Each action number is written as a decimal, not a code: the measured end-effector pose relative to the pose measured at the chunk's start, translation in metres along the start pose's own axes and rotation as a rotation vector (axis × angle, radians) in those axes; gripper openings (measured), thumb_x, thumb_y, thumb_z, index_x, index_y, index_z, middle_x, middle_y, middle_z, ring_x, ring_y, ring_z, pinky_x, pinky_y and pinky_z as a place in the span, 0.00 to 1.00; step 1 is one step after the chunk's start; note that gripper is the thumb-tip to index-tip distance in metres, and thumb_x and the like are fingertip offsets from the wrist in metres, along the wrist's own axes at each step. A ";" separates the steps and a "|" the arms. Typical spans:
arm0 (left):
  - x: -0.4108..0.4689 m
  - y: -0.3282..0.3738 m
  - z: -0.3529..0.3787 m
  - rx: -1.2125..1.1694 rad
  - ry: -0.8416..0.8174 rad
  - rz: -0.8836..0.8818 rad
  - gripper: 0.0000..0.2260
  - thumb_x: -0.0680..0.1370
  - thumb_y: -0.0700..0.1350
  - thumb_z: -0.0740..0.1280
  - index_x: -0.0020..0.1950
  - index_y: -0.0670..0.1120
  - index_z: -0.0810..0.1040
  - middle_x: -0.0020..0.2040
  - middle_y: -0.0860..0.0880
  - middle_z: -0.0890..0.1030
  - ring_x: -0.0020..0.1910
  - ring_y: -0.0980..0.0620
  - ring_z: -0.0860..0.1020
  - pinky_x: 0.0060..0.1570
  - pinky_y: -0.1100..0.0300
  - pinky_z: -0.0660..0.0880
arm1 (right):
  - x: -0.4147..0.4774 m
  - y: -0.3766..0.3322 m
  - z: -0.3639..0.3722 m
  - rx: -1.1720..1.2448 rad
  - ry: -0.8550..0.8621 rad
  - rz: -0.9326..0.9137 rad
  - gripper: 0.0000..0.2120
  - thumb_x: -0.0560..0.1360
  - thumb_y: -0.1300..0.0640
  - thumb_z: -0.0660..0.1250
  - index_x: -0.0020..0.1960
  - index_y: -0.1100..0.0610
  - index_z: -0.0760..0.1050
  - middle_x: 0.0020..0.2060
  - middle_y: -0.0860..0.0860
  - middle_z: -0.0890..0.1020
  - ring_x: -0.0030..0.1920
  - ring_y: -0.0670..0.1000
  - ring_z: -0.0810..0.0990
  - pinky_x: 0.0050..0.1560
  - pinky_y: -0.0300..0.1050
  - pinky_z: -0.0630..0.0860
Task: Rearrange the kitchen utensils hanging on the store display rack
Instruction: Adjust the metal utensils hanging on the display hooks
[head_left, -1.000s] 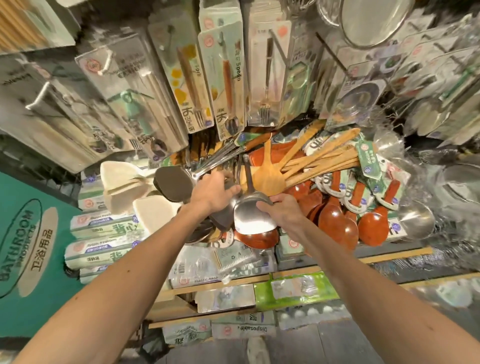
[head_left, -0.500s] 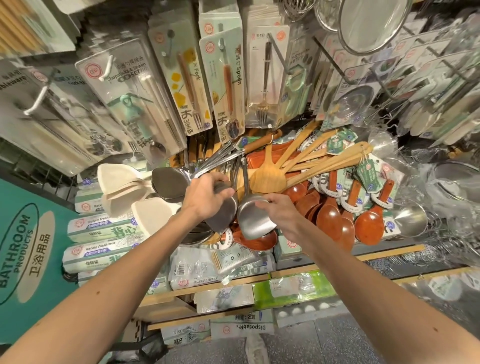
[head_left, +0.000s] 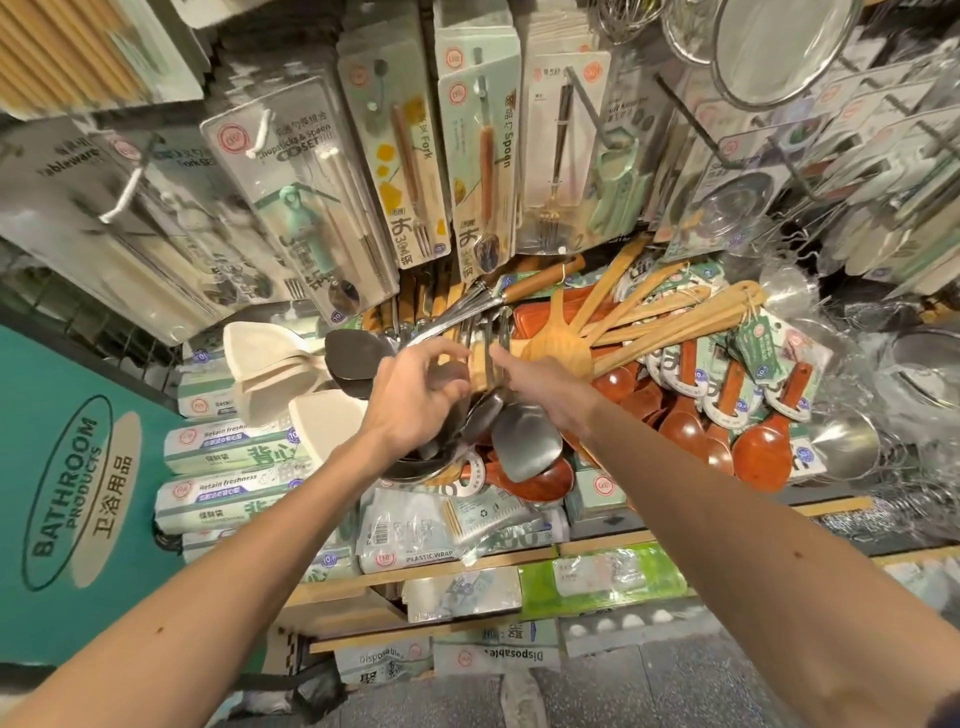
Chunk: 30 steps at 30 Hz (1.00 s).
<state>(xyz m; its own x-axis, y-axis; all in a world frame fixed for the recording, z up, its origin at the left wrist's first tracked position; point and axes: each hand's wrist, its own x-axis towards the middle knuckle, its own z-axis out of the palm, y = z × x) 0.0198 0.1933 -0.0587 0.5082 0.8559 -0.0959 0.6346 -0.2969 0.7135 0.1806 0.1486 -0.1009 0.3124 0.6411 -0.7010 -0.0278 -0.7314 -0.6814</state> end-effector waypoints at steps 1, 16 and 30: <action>-0.001 -0.002 0.000 -0.025 0.010 -0.024 0.15 0.75 0.41 0.75 0.60 0.52 0.81 0.48 0.56 0.84 0.48 0.58 0.82 0.57 0.63 0.75 | 0.003 -0.003 0.003 -0.017 0.036 0.004 0.40 0.73 0.31 0.63 0.73 0.60 0.68 0.70 0.57 0.73 0.69 0.60 0.72 0.67 0.56 0.70; -0.009 -0.014 -0.001 0.012 -0.019 -0.057 0.12 0.78 0.43 0.71 0.62 0.47 0.80 0.47 0.57 0.79 0.49 0.58 0.76 0.48 0.73 0.68 | 0.008 -0.027 -0.006 -0.435 -0.065 -0.054 0.08 0.75 0.64 0.69 0.40 0.56 0.72 0.37 0.50 0.74 0.34 0.46 0.72 0.35 0.39 0.72; -0.003 0.020 0.021 0.026 0.106 0.018 0.06 0.79 0.44 0.65 0.49 0.46 0.82 0.45 0.50 0.81 0.46 0.53 0.78 0.49 0.58 0.73 | -0.077 -0.049 -0.054 -0.595 -0.125 -0.057 0.10 0.77 0.57 0.68 0.39 0.56 0.71 0.39 0.53 0.76 0.36 0.50 0.74 0.36 0.39 0.72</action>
<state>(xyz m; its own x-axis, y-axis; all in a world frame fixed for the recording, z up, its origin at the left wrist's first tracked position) 0.0431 0.1764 -0.0584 0.4558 0.8901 -0.0080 0.6415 -0.3222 0.6962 0.2094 0.1224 -0.0015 0.1834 0.6792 -0.7107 0.5324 -0.6764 -0.5090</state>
